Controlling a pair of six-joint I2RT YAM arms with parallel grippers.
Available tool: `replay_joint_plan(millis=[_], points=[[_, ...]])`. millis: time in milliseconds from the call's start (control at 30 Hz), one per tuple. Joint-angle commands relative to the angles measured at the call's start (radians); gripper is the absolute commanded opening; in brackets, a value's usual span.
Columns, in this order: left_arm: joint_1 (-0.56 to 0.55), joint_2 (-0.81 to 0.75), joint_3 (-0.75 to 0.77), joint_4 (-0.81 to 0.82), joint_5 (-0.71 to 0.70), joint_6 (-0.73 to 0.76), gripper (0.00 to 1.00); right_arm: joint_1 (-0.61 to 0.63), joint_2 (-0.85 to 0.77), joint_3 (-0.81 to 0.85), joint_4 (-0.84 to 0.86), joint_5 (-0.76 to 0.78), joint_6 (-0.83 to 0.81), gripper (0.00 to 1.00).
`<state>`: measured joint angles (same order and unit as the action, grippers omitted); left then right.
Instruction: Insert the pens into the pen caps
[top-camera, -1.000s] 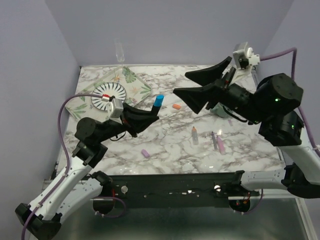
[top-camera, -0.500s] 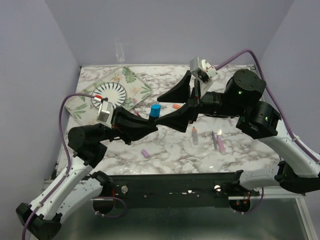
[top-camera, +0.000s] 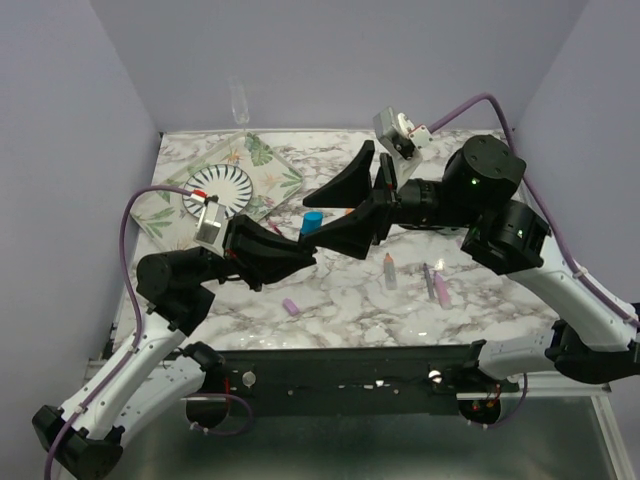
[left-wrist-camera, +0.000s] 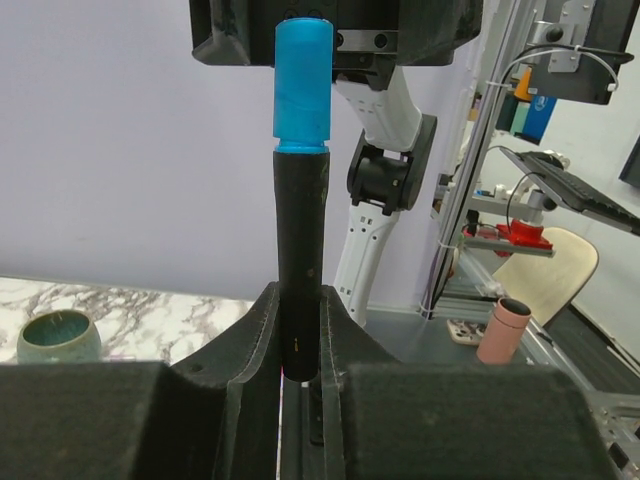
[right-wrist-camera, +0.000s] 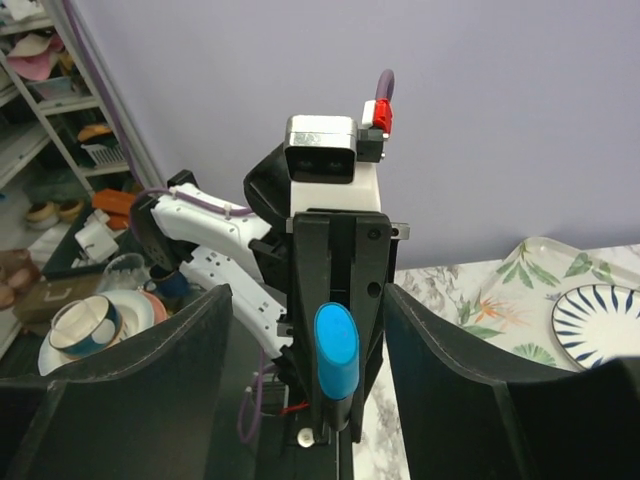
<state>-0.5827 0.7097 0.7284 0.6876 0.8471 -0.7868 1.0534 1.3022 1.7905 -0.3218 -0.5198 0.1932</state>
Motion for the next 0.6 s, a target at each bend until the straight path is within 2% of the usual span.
replay_joint_plan(millis=[0, 100, 200, 567], points=[[0.003, -0.007, -0.004, 0.018, 0.026, -0.003, 0.00, -0.003, 0.026, 0.001, 0.030, 0.011, 0.020, 0.68], [0.003, -0.007, -0.003, 0.018, 0.026, -0.006, 0.00, -0.004, 0.032, -0.003, 0.038, 0.004, 0.028, 0.65], [0.004, -0.007, -0.001, 0.017, 0.024, -0.003, 0.00, -0.003, 0.032, -0.016, 0.059, -0.003, 0.043, 0.55], [0.004, -0.003, -0.006, 0.016, 0.021, 0.001, 0.00, -0.003, 0.014, -0.068, 0.116, 0.009, 0.074, 0.56]])
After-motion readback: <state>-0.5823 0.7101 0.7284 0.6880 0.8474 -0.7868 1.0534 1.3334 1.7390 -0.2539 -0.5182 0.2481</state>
